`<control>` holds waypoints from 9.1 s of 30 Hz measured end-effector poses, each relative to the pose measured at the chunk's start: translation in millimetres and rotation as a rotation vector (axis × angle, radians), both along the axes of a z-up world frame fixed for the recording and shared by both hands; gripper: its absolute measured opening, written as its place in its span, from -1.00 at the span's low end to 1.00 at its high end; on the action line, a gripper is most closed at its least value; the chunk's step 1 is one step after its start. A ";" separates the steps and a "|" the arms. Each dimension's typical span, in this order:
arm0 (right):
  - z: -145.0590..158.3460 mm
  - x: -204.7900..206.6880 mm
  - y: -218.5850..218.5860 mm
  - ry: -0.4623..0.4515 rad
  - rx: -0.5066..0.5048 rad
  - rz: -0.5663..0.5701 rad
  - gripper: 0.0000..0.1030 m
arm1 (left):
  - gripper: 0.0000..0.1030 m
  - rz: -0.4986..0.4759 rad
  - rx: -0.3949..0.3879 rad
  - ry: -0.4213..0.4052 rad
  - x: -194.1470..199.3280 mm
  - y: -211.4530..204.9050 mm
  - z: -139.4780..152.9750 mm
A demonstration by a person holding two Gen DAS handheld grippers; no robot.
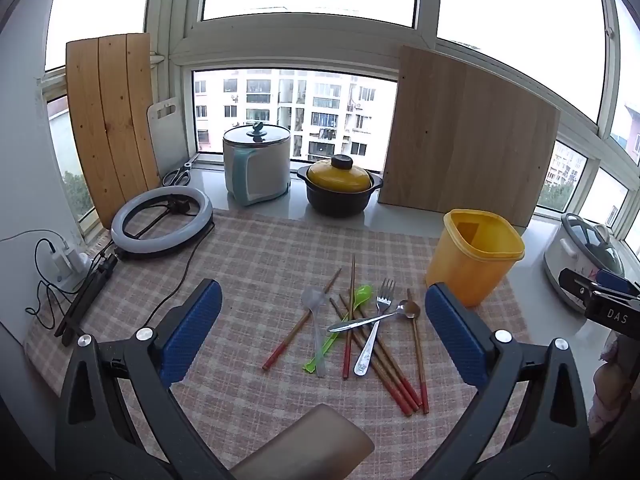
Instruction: Organize utensils
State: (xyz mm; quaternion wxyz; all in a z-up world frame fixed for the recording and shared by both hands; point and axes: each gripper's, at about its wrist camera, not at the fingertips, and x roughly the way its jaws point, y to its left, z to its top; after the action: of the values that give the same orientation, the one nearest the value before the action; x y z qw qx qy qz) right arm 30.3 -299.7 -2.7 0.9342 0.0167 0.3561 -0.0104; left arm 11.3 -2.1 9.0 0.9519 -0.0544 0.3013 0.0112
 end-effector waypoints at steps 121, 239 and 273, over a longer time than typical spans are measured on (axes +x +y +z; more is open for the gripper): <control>-158.2 78.3 78.1 0.475 0.157 0.176 -0.27 | -0.67 -0.314 -0.259 0.515 137.6 40.2 -156.2; 3.5 125.0 -13.6 0.107 0.204 0.334 -0.93 | -0.95 -0.307 -0.364 0.203 158.4 -101.7 -35.5; -25.9 232.9 -48.2 0.004 0.284 0.269 -0.93 | -0.95 -0.251 -0.327 0.155 241.5 -171.1 -55.6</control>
State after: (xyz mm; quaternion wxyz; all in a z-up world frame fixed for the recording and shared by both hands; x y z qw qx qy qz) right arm 263.2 -347.8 -28.6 0.9148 0.1006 0.3547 0.1650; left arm 252.9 -173.3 -46.7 0.8983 -0.1693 0.3759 -0.1521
